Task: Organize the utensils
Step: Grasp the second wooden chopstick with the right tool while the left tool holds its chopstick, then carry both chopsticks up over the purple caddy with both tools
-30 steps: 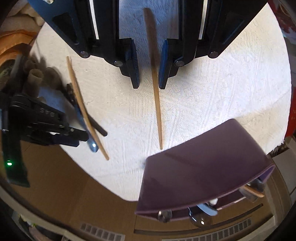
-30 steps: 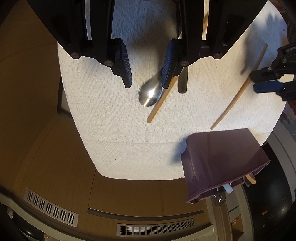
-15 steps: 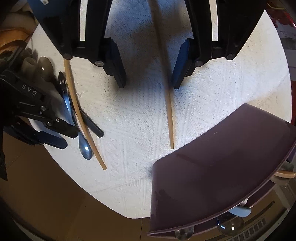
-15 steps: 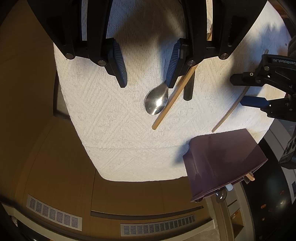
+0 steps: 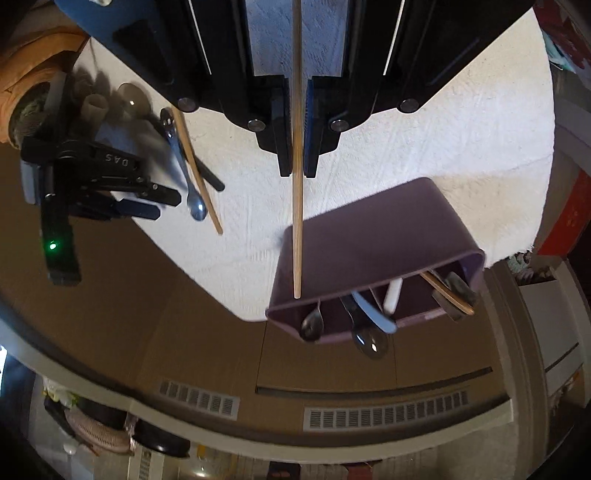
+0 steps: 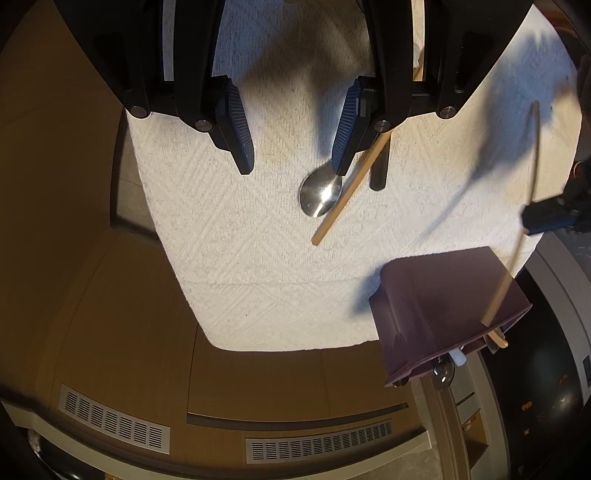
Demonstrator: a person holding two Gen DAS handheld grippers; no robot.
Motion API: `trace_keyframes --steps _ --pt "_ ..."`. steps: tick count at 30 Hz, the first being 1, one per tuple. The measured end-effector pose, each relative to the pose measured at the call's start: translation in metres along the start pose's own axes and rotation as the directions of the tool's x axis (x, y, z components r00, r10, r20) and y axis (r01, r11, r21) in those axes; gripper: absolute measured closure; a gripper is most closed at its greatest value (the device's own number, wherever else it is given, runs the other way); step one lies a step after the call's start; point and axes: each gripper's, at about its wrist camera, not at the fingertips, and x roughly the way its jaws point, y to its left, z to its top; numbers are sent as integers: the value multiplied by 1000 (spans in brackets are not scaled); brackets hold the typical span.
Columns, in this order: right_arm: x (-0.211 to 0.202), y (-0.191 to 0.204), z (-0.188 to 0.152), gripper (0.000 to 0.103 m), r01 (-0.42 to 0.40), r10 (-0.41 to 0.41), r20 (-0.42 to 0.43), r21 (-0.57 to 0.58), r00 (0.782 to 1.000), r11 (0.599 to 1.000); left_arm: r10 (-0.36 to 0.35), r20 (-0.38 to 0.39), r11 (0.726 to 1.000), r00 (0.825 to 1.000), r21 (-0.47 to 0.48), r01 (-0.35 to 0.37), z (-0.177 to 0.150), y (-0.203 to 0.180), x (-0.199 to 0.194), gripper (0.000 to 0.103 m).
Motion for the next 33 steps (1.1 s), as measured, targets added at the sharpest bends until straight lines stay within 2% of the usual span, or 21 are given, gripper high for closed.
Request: trace_keyframes --steps 3,9,12,14,16,19,21,23,24,25,28,33 --pt "0 7 10 58 -7 7 13 -12 1000 1000 -2 57 999 998 -41 4 2 8 -21 99" --pt "8 31 28 60 -50 50 -3 -65 999 997 -2 117 995 993 -96 13 13 32 -33 99" --pt "22 41 35 76 -47 45 -29 -82 999 995 -7 135 993 991 -116 23 13 40 -36 99" --pt "31 43 37 76 -38 35 -45 -78 998 996 -11 138 992 990 -121 28 13 43 -38 99" --pt "40 41 39 76 15 -18 -55 -67 998 998 -15 132 991 991 -126 32 10 47 -36 99" --pt "48 37 38 76 7 -11 -98 -44 995 999 -23 118 988 993 -149 41 7 55 -31 99" --pt "48 39 37 76 15 -20 -93 -57 995 998 -30 110 985 994 -166 48 5 59 -27 99" --pt "48 46 38 81 27 -35 -90 -95 995 995 -39 104 982 994 -178 57 4 60 -24 99" --pt "48 50 38 90 35 -46 -87 -118 995 992 -42 103 982 994 -181 60 4 60 -23 99" --pt "48 54 39 95 35 -48 -91 -135 995 990 -42 103 982 994 -181 60 3 60 -24 99" --pt "37 58 39 97 4 -15 -85 -129 996 992 -39 111 982 993 -181 59 1 60 -29 99" --pt "-16 68 38 97 -53 55 11 -131 998 990 -24 154 981 988 -189 53 3 63 -45 99"
